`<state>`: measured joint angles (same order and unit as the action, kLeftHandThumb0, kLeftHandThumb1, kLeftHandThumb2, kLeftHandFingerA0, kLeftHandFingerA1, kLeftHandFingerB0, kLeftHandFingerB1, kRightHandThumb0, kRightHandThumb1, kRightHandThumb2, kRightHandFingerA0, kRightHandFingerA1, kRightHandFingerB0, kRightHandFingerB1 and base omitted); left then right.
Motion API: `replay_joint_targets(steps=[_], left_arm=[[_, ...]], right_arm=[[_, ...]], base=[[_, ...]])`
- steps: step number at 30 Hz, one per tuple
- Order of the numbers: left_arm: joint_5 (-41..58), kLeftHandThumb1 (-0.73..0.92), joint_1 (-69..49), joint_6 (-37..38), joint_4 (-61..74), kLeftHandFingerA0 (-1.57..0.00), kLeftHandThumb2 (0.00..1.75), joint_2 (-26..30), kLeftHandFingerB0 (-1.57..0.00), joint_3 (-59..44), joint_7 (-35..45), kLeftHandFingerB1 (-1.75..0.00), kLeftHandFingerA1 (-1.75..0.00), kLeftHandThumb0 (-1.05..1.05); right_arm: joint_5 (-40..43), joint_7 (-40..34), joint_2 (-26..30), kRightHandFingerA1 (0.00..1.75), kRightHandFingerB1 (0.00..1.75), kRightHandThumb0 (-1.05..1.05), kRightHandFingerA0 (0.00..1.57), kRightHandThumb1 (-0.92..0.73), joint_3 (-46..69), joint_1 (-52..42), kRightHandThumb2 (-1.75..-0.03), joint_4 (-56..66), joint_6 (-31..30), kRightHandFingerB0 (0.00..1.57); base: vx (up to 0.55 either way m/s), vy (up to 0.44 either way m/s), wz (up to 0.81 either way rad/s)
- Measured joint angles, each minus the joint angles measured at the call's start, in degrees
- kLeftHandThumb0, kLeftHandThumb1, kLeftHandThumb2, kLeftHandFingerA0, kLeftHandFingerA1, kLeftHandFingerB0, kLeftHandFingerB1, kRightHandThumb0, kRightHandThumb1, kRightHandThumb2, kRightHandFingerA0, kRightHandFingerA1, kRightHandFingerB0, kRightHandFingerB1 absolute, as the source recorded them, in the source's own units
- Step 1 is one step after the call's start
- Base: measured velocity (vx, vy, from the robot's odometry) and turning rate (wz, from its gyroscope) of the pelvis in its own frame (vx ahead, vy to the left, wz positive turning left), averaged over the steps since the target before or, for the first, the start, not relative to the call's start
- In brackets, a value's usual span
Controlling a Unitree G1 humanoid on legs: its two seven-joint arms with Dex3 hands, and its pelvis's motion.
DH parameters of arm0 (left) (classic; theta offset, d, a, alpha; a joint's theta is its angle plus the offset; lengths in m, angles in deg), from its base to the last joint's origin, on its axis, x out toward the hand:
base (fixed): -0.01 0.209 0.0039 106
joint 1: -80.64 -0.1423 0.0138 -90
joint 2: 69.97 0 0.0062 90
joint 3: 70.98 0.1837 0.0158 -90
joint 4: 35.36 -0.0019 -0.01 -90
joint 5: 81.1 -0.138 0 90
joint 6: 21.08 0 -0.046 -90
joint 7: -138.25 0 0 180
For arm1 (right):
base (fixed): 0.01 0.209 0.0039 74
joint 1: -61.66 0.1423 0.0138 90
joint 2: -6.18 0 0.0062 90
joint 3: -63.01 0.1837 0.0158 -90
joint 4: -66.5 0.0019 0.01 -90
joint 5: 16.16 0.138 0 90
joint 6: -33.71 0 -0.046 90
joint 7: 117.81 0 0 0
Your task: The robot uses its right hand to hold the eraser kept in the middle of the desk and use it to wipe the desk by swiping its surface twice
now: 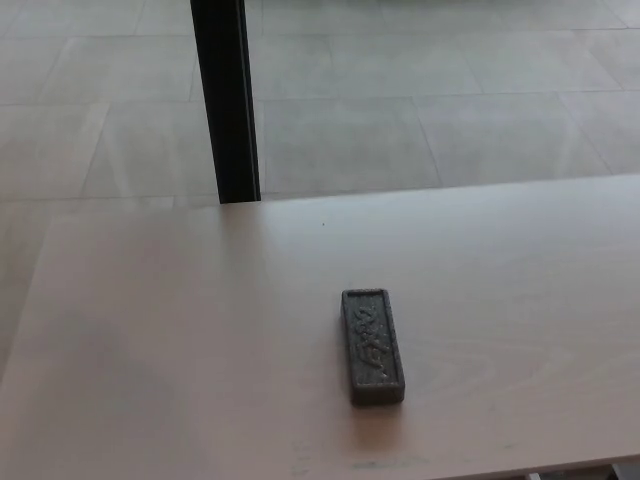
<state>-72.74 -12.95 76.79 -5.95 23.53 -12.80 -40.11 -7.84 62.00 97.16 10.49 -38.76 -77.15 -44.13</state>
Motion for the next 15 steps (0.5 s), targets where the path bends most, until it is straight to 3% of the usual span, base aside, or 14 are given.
replay_joint_targets(steps=[1, 3, 5, 7, 8, 9, 10, 11, 13, 15], left_arm=[[0.56, 0.63, 0.24, 0.28, -0.57, -0.56, 0.59, 0.27, -0.64, -1.05, 0.13, -0.81, -0.96, -0.60], [1.67, 0.63, 0.63, 1.01, -1.42, -0.56, 0.59, 0.78, -0.64, -2.76, 0.38, -0.81, -0.96, -0.60], [2.15, 0.64, 0.91, 1.70, -1.97, -0.58, 0.60, 1.01, -0.64, -3.37, 0.57, -0.80, -1.00, -0.61], [2.66, 0.63, 1.03, 2.32, -2.54, -0.57, 0.60, 1.04, -0.65, -3.72, 0.90, -0.80, -0.98, -0.63], [3.06, 0.64, 1.11, 2.58, -2.94, -0.56, 0.61, 1.05, -0.63, -3.98, 1.12, -0.80, -0.96, -0.64], [3.17, 0.45, 1.13, 2.69, -3.08, -0.61, 0.91, 1.06, -0.65, -4.05, 1.20, -0.82, -0.91, -0.66], [3.61, 0.45, 1.16, 3.07, -3.45, -0.61, 0.91, 1.07, -0.65, -4.28, 1.50, -0.82, -0.91, -0.66], [3.91, 0.66, 1.17, 3.30, -3.50, -0.57, 0.58, 1.06, -0.63, -4.41, 1.69, -0.83, -0.98, -0.61], [4.08, 0.66, 1.04, 3.46, -3.44, -0.57, 0.60, 1.05, -0.63, -4.39, 1.71, -0.82, -1.00, -0.61], [4.14, 0.65, 1.07, 3.55, -3.35, -0.56, 0.61, 1.05, -0.62, -4.34, 1.71, -0.82, -0.99, -0.61]], right_arm=[[0.67, -0.25, 0.30, 0.93, 0.75, -0.62, 0.91, -0.62, 1.47, 0.23, -0.59, 0.38, 0.60, 0.46], [2.26, -0.95, 1.48, 0.93, 0.75, -0.62, 0.91, -0.62, 4.82, 1.38, -0.59, 1.95, 1.45, 0.46], [3.77, -1.74, 2.55, 1.02, 0.79, -0.64, 0.88, -0.67, 7.62, 3.06, -0.60, 4.39, 1.74, 0.30], [5.12, -2.95, 3.98, 1.07, 0.83, -0.65, 0.81, -0.68, 9.87, 5.50, -0.60, 7.22, 1.55, 0.23], [5.85, -3.86, 5.15, 1.08, 0.80, -0.67, 0.79, -0.68, 10.98, 7.40, -0.60, 8.66, 1.16, 0.23], [6.08, -4.19, 5.58, 1.03, 0.78, -0.66, 0.75, -0.64, 11.31, 8.23, -0.60, 9.23, 0.97, 0.24], [6.96, -5.44, 7.34, 1.03, 0.78, -0.66, 0.75, -0.64, 12.31, 11.35, -0.60, 11.61, 0.06, 0.24], [7.59, -6.08, 8.37, 0.68, 0.61, -0.60, 0.81, -0.64, 12.80, 13.28, -0.60, 13.04, -0.64, 0.43], [8.31, -6.77, 9.63, 0.62, 0.54, -0.58, 0.79, -0.64, 12.47, 17.80, -0.59, 16.25, -1.83, 0.48], [8.93, -7.16, 9.69, 0.59, 0.51, -0.58, 0.90, -0.62, 11.45, 21.43, -0.59, 19.96, -3.21, 0.57]], base=[[0.00, 0.000, 0.00], [0.00, 0.000, 0.00], [0.00, 0.000, 0.00], [0.00, 0.000, 0.00], [0.00, 0.000, 0.00], [0.00, 0.000, 0.00], [0.00, 0.000, 0.00], [0.00, 0.000, 0.00], [0.00, 0.000, 0.00], [0.00, 0.000, 0.00]])
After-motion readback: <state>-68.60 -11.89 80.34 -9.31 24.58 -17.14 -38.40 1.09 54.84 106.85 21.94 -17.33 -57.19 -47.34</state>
